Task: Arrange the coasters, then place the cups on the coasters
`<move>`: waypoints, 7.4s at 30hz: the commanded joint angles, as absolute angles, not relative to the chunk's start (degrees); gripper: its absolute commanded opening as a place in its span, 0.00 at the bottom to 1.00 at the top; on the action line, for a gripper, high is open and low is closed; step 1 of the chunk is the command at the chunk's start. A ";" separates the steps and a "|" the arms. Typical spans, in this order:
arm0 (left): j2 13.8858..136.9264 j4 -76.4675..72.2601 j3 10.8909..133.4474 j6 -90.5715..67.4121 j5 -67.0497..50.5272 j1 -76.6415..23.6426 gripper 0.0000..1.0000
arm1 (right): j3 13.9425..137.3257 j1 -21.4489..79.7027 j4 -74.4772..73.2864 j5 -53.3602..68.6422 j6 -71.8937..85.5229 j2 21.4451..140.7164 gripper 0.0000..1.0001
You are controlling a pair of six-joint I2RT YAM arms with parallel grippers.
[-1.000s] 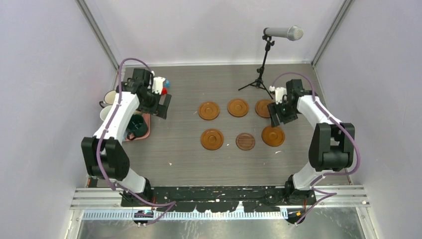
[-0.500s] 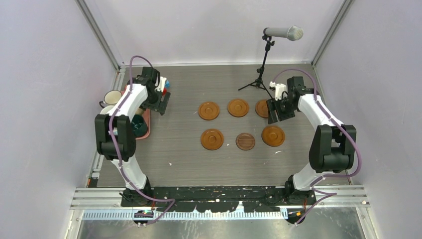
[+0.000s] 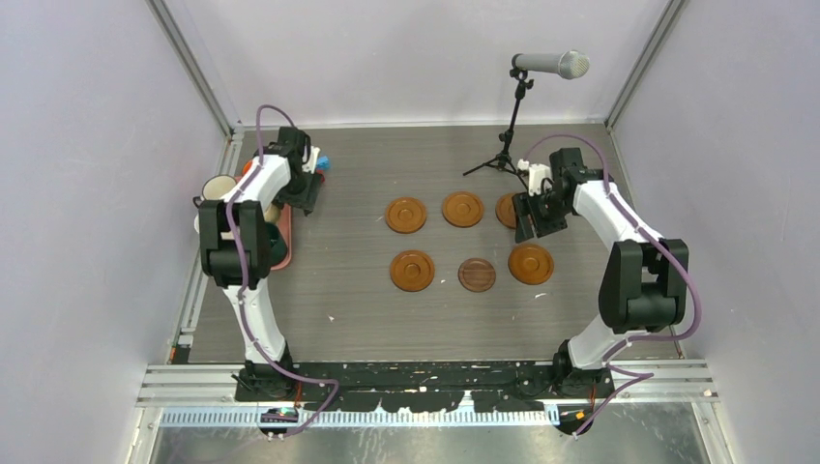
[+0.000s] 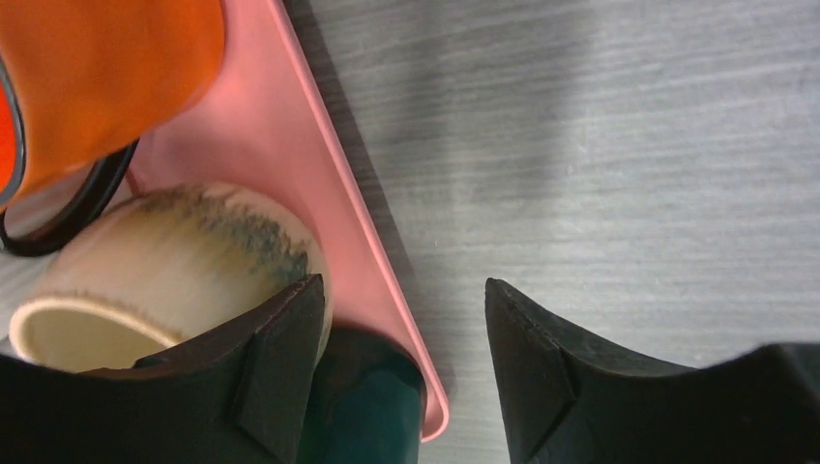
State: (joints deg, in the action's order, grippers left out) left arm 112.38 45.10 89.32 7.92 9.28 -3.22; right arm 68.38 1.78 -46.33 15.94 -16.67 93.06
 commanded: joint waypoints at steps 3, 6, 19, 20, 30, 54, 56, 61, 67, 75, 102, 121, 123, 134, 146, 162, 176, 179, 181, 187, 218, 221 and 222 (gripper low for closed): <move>118.57 41.99 94.96 7.90 10.91 -2.83 0.58 | 73.06 1.85 -49.09 19.27 -13.58 87.64 0.63; 121.08 41.80 96.43 8.06 11.75 -2.89 0.54 | 73.38 1.89 -49.05 19.58 -12.96 87.01 0.63; 123.52 41.53 94.11 9.49 14.72 -1.65 0.48 | 71.93 1.93 -47.79 21.12 -11.34 85.78 0.63; 123.55 41.91 94.19 8.94 14.20 -1.06 0.48 | 71.83 1.93 -47.73 21.05 -11.41 85.72 0.63; 119.48 40.42 88.68 7.55 10.46 -0.26 0.45 | 71.49 1.93 -47.26 21.09 -11.43 85.69 0.63; 109.45 44.23 73.08 6.12 1.08 -4.01 0.00 | 71.02 1.91 -46.85 21.09 -11.43 85.88 0.62; 108.25 44.95 72.15 5.14 0.61 -5.08 0.00 | 71.01 1.91 -46.90 21.10 -11.43 85.81 0.62; 105.86 46.60 70.05 1.25 -4.19 -8.67 0.00 | 71.02 1.91 -46.91 21.09 -11.49 85.87 0.62; 105.04 46.59 69.19 -3.04 -10.02 -11.47 0.00 | 70.85 1.94 -46.92 21.09 -11.43 85.72 0.62; 111.77 48.15 76.28 -15.29 -10.85 -15.31 0.00 | 70.53 1.93 -46.85 20.84 -11.58 85.48 0.62; 104.34 51.57 92.04 -12.51 -6.37 -16.97 0.87 | 69.87 1.93 -46.86 22.57 -12.12 84.28 0.64; 100.27 65.01 100.78 34.87 -19.79 16.02 0.98 | 79.71 8.51 -47.49 24.98 -11.07 89.32 0.66; 102.04 63.60 101.91 39.55 -20.42 17.99 0.94 | 81.49 8.91 -47.90 26.04 -11.36 90.67 0.66; 111.57 61.05 103.82 61.34 -25.12 19.33 0.75 | 95.46 9.36 -53.19 31.26 -13.53 97.70 0.66; 118.81 61.28 105.95 73.67 -26.50 19.40 0.61 | 98.34 10.05 -54.45 34.86 -15.71 102.42 0.66; 122.28 60.14 101.73 76.02 -33.56 20.61 0.43 | 85.88 10.08 -52.77 32.32 -16.26 95.28 0.66; 119.28 66.93 103.28 78.17 -42.41 24.36 0.00 | 81.23 9.60 -52.90 30.44 -16.51 91.77 0.66; 118.28 66.65 103.16 76.45 -44.08 25.47 0.00 | 80.77 9.40 -52.85 30.31 -16.45 91.38 0.66; 117.45 66.51 103.42 74.66 -45.60 26.04 0.00 | 80.38 9.06 -52.84 30.38 -16.50 90.99 0.66; 114.29 65.61 106.74 65.48 -47.63 26.82 0.00 | 79.54 8.14 -52.89 31.10 -16.41 89.95 0.66; 96.04 54.18 106.33 17.70 -8.51 -29.70 0.00 | 72.62 -19.35 -48.20 29.20 -1.67 80.04 0.69; 101.14 52.62 109.60 13.18 -5.34 -35.68 0.00 | 72.20 -19.75 -47.34 28.49 -1.52 79.58 0.69; 102.90 52.04 110.75 12.03 -5.59 -37.03 0.00 | 72.24 -19.88 -47.23 28.18 -1.43 79.44 0.69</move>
State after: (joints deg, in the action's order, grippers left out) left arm 98.61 60.07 105.73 20.73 -12.05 -32.73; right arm 72.40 -19.73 -49.78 29.12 -2.98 82.11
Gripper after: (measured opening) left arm 0.189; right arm 0.692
